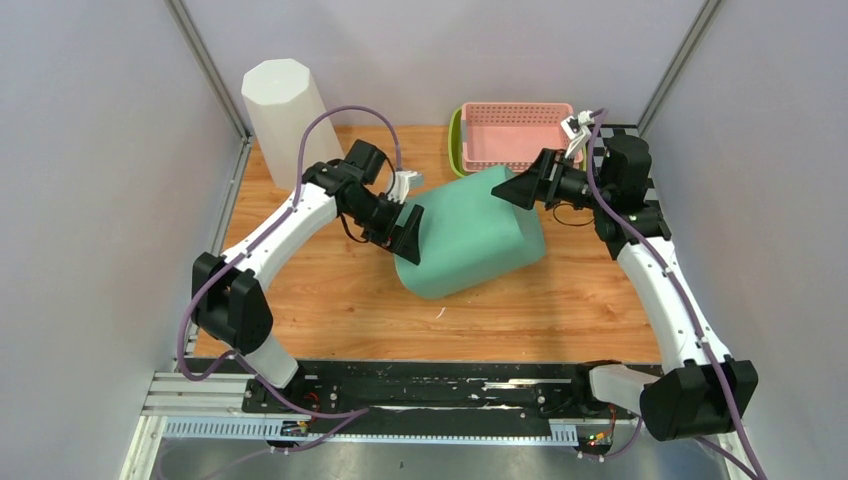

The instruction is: Turn the large container upside down

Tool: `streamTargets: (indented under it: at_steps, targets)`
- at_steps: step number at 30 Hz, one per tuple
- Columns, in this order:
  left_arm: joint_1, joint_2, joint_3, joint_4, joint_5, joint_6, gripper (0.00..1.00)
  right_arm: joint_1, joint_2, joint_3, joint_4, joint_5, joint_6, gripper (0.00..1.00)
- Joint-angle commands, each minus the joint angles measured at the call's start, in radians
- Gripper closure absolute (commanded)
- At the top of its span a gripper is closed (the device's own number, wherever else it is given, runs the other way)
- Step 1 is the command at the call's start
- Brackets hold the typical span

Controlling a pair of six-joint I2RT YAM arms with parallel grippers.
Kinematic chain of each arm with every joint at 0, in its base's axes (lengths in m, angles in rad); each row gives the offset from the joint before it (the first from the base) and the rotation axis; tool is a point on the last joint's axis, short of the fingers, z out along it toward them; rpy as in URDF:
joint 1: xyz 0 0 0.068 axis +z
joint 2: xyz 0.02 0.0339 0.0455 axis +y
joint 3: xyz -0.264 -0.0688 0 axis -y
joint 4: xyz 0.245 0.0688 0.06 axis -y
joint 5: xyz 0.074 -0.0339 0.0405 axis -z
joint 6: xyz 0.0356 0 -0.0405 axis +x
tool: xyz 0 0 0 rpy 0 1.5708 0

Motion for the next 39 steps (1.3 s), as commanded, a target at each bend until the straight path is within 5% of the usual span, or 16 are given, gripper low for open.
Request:
streamTargets:
  at_steps: [1,39]
  targets:
    - [-0.043,-0.008,0.002,0.214,0.217,-0.008,0.1,0.084,-0.008,0.005,-0.043,-0.167,0.065,0.11]
    - [0.057,-0.003,-0.112,0.356,0.309,-0.011,0.03,0.113,-0.015,-0.066,0.02,-0.121,0.002,0.1]
